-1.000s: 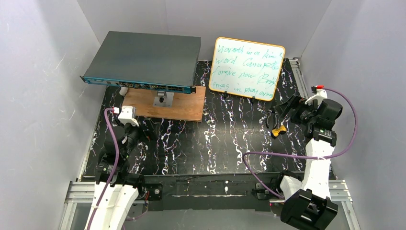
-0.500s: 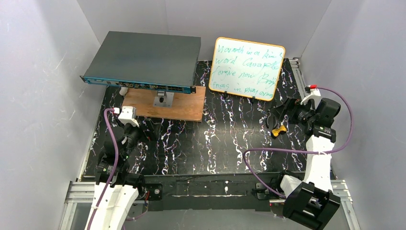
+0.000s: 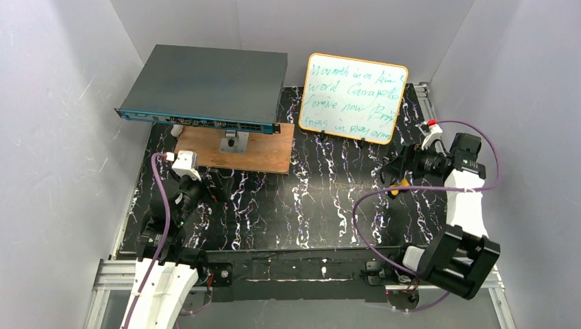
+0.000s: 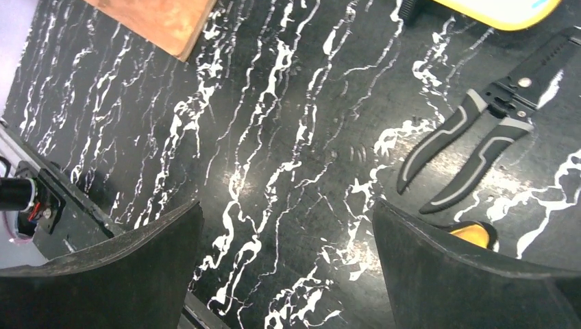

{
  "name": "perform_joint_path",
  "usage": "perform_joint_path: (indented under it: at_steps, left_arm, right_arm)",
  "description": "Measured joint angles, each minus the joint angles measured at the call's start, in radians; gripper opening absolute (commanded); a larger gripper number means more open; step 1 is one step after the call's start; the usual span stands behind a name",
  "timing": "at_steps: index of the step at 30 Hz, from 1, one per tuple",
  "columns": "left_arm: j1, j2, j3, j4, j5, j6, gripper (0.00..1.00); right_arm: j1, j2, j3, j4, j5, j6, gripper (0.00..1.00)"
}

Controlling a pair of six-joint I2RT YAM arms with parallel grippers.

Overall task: Erase the whiteboard
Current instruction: Move the whiteboard eraser to the center of the board.

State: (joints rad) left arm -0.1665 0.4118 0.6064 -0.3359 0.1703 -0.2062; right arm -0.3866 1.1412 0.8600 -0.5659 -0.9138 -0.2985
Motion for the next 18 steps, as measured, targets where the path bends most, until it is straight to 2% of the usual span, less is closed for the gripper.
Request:
perform_joint_path:
  at_steps: [5,13,18]
  left_arm:
    - [0.0,0.006,0.0,0.0,0.011,-0.003,0.98]
    - [0.0,0.01,0.0,0.009,0.039,-0.004,0.98]
    - [0.0,0.01,0.0,0.016,0.049,-0.003,0.98]
  right_arm:
    - [0.0,0.1,0.084,-0.102,0.124,-0.051,0.98]
    - [0.051,0.203,0.08,-0.08,0.509,0.039,0.97]
    - [0.11,0.317,0.08,-0.033,0.686,0.14,0.87]
